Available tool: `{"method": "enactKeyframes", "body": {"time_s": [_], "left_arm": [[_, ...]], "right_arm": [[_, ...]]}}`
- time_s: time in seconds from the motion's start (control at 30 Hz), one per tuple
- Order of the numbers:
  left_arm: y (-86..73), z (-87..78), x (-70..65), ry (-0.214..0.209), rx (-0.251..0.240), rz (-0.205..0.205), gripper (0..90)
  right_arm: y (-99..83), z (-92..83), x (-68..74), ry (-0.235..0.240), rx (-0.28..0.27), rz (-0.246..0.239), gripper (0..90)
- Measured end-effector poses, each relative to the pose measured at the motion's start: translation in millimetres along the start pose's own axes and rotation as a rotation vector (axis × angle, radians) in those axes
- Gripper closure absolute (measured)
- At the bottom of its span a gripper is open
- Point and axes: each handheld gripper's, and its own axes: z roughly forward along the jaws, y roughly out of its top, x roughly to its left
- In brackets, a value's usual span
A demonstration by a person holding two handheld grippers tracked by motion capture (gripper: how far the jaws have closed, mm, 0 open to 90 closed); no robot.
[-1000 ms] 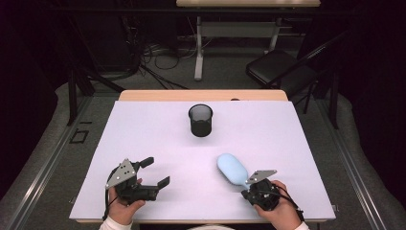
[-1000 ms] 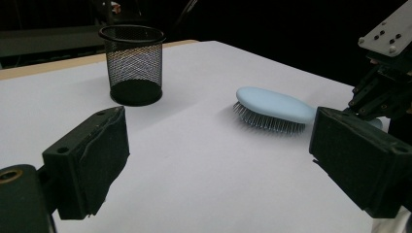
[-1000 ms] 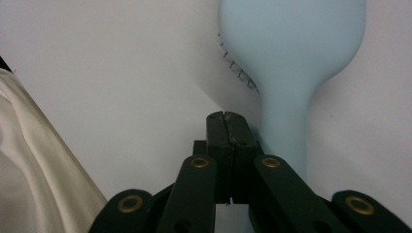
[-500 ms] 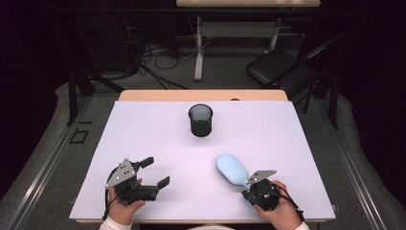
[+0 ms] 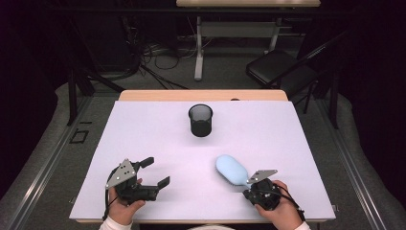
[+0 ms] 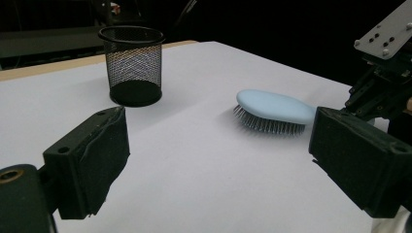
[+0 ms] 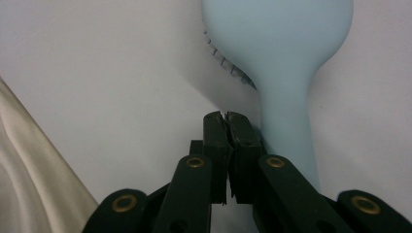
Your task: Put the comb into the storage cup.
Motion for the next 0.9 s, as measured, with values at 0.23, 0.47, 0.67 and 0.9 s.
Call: {"method": "enactKeyframes", "body": {"time_s": [0.23, 0.47, 0.67, 0.9], "left_arm": [[0.0, 0.1, 0.0, 0.000, 0.000, 0.001, 7.7], [0.1, -0.1, 0.0, 0.000, 0.002, 0.004, 8.0], [0.0, -0.2, 0.1, -0.001, 0.004, 0.004, 8.0], [0.0, 0.0, 0.1, -0.001, 0.004, 0.004, 8.0]], "right_arm": [[0.3, -0.4, 0.3, 0.005, 0.005, 0.000, 86.1], [1.1, -3.0, 1.4, 0.010, 0.000, 0.007, 82.3], [2.8, -8.7, 3.0, 0.017, -0.034, 0.021, 72.7], [2.5, -11.6, 1.2, 0.056, -0.044, 0.045, 58.0]]}}
